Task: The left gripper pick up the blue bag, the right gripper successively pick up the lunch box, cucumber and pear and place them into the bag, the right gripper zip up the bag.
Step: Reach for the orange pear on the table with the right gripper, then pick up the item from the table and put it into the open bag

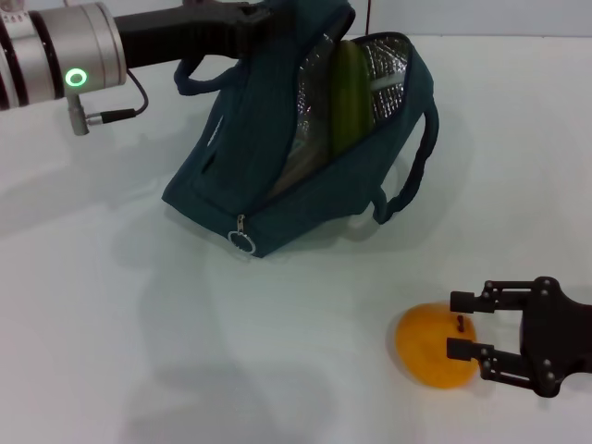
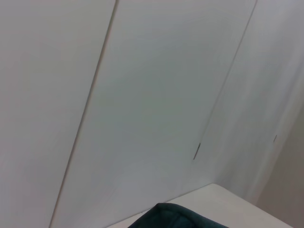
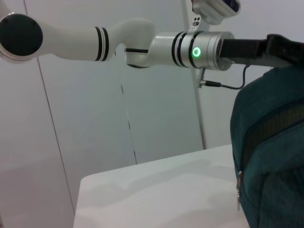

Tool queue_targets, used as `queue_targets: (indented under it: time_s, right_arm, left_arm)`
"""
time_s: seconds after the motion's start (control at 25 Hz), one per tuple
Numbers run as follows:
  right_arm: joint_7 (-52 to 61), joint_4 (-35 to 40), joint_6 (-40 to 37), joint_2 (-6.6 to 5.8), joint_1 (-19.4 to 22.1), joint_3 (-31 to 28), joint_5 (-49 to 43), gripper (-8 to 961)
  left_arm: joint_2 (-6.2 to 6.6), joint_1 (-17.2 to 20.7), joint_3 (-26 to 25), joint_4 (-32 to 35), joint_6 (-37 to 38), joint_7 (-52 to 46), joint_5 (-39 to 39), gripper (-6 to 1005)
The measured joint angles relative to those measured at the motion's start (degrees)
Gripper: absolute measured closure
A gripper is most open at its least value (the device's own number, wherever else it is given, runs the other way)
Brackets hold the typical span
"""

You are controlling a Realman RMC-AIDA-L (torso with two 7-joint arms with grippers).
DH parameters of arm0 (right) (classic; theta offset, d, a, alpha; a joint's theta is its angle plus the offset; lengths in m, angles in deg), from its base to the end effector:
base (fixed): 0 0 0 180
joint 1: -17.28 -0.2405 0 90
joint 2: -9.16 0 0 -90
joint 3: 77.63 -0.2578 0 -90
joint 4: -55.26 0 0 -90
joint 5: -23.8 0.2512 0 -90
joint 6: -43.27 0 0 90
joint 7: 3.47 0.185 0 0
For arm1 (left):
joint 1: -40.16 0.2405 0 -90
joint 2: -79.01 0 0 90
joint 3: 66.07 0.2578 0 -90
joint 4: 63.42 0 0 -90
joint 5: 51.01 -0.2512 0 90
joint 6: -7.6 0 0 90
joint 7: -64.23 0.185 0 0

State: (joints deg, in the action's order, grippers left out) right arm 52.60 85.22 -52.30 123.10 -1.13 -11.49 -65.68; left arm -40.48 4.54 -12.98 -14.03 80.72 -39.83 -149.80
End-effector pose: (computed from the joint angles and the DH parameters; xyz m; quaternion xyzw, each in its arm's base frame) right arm 0.2940 0.2900 -0.0561 -0.9470 0.0933 0.2975 0.0775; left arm -0.1720 0.4629 -0.0042 -0.8892 -0.2819 -0.3105 0.1827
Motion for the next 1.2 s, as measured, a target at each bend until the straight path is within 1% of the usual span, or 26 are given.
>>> queue_targets:
  time_s: [0.04, 0.24, 0.6, 0.8, 1.0, 1.2]
  right_arm:
    - [0.0, -0.1, 0.2, 0.08, -0.2, 0.0, -0.2, 456]
    - [0.0, 0.1, 1.2, 0.58, -0.6, 0.1, -0.3, 578]
    - [0.1, -0.2, 2.6, 0.73, -1.8, 0.0, -1.6, 673]
    - [-0.2, 0.2, 2.7, 0.78, -1.8, -0.4, -1.5, 806]
    - [-3.2, 0.3, 0.5, 0.76, -1.3, -4.3, 0.4, 916]
    - [-4.5, 0.3, -4.0, 0.79, -1.4, -8.9, 5.9, 917]
  left_arm:
    - [0.01, -0.1, 0.0, 0.0, 0.0, 0.0, 0.0, 954]
    - [0.10, -0.2, -0.2, 0.0, 0.0, 0.2, -0.2, 953]
    - [0.14, -0.2, -0.3, 0.0, 0.0, 0.9, -0.3, 953]
    - [0.20, -0.2, -0.3, 0.0, 0.0, 0.9, -0.3, 953]
    - [0.23, -0.1, -0.1, 0.1, 0.0, 0.9, -0.3, 953]
    - [0.23, 0.2, -0.2, 0.3, 0.0, 1.4, -0.1, 953]
